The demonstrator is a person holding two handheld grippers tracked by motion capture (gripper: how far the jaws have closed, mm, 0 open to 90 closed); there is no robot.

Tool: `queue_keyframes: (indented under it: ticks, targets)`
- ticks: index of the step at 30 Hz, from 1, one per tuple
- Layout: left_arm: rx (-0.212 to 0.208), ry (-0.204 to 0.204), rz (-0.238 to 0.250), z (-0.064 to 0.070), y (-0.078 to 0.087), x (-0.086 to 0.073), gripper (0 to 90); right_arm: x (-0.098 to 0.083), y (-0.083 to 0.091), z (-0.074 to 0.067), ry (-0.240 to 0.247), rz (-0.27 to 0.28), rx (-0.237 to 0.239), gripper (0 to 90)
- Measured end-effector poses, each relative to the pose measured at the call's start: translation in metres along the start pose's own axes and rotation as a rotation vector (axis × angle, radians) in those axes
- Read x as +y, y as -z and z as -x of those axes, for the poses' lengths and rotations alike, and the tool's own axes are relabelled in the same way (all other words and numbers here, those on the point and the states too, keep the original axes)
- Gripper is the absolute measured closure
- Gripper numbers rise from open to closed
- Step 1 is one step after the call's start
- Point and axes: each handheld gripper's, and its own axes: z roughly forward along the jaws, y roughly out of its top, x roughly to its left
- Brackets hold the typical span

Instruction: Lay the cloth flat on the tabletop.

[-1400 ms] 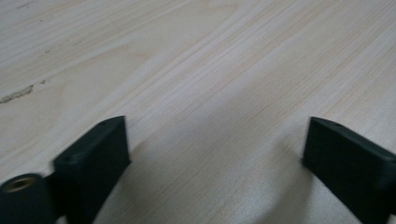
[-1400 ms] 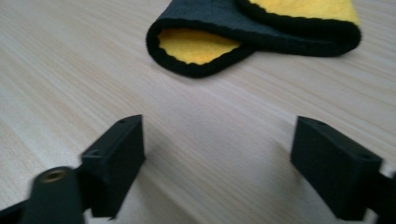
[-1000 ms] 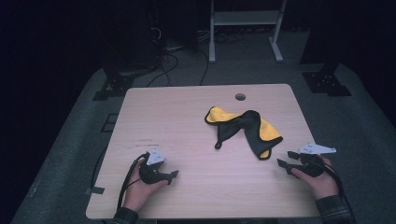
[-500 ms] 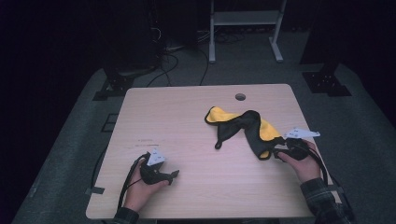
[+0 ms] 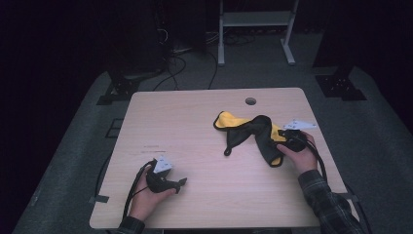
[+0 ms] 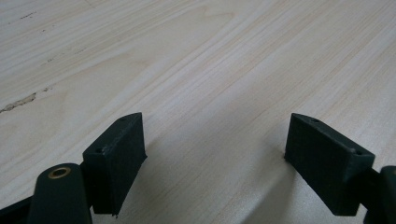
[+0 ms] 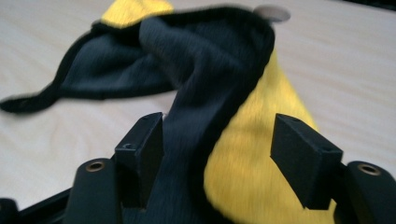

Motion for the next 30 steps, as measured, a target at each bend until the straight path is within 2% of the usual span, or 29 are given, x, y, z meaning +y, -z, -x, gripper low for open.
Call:
queue_keyframes:
  ticks: [2, 3, 5, 6, 7, 8, 10, 11, 12, 14, 16, 18, 19, 21, 25, 27, 28, 29, 30]
  targets:
    - [0.0, 0.0, 0.0, 0.0, 0.0, 0.0, 18.6, 0.004, -0.008, 0.0, 0.016, -0.015, 0.001, 30.4]
    - [0.0, 0.0, 0.0, 0.0, 0.0, 0.0, 18.3, 0.007, -0.013, 0.001, 0.012, 0.011, 0.007, 30.6]
    - [0.0, -0.001, -0.001, 0.0, 0.0, 0.0, 18.3, 0.008, -0.015, 0.001, 0.005, 0.025, 0.009, 29.9]
    - [-0.001, -0.001, -0.001, 0.0, 0.0, 0.0, 18.2, 0.01, -0.019, 0.0, 0.018, 0.01, 0.013, 25.3]
    - [-0.001, -0.001, -0.001, 0.0, 0.0, 0.0, 18.1, 0.015, -0.024, -0.001, 0.043, 0.005, -0.005, 22.4]
    - [-0.001, -0.001, -0.001, 0.0, 0.0, 0.0, 18.1, 0.015, -0.024, -0.001, 0.043, 0.005, -0.005, 22.4]
    - [-0.001, -0.001, -0.002, 0.0, 0.0, 0.0, 18.1, 0.016, -0.029, -0.001, 0.031, 0.038, 0.007, 22.7]
    - [-0.001, -0.001, -0.001, 0.0, 0.0, 0.0, 18.0, 0.017, -0.038, 0.0, 0.03, 0.005, 0.021, 18.9]
    - [-0.001, -0.001, -0.001, 0.0, 0.0, 0.0, 18.0, 0.017, -0.038, 0.0, 0.03, 0.005, 0.021, 18.9]
    - [-0.001, -0.001, -0.002, 0.0, 0.0, 0.0, 17.9, 0.018, -0.049, 0.0, 0.035, -0.005, 0.013, 23.1]
    - [-0.001, -0.001, -0.002, 0.0, 0.0, 0.0, 17.9, 0.016, -0.055, 0.0, 0.035, -0.015, -0.013, 36.2]
    - [-0.001, -0.002, -0.002, 0.0, 0.0, 0.0, 17.9, 0.014, -0.057, 0.001, 0.027, -0.016, -0.007, 39.4]
    - [-0.001, -0.002, -0.002, 0.0, 0.0, 0.0, 17.9, 0.014, -0.056, 0.003, 0.024, -0.013, 0.006, 55.7]
    - [-0.001, -0.002, -0.002, 0.0, 0.0, 0.0, 17.9, 0.014, -0.052, 0.004, 0.028, -0.016, 0.022, 65.7]
    - [-0.001, -0.002, -0.002, 0.0, 0.0, 0.0, 17.9, 0.014, -0.047, 0.002, 0.027, -0.024, 0.046, 70.9]
    - [-0.001, -0.002, -0.002, 0.0, 0.0, 0.0, 17.9, 0.014, -0.043, -0.001, 0.028, -0.039, 0.089, 72.3]
    - [-0.001, -0.002, -0.002, 0.0, 0.0, 0.0, 18.0, 0.014, -0.043, -0.001, 0.028, -0.039, 0.089, 72.3]
    - [-0.001, -0.001, -0.002, 0.0, 0.0, 0.0, 17.9, 0.013, -0.039, -0.005, 0.046, -0.048, 0.118, 72.8]
    - [-0.001, -0.001, -0.002, 0.0, 0.0, 0.0, 17.9, 0.012, -0.037, -0.007, 0.054, -0.055, 0.127, 72.9]
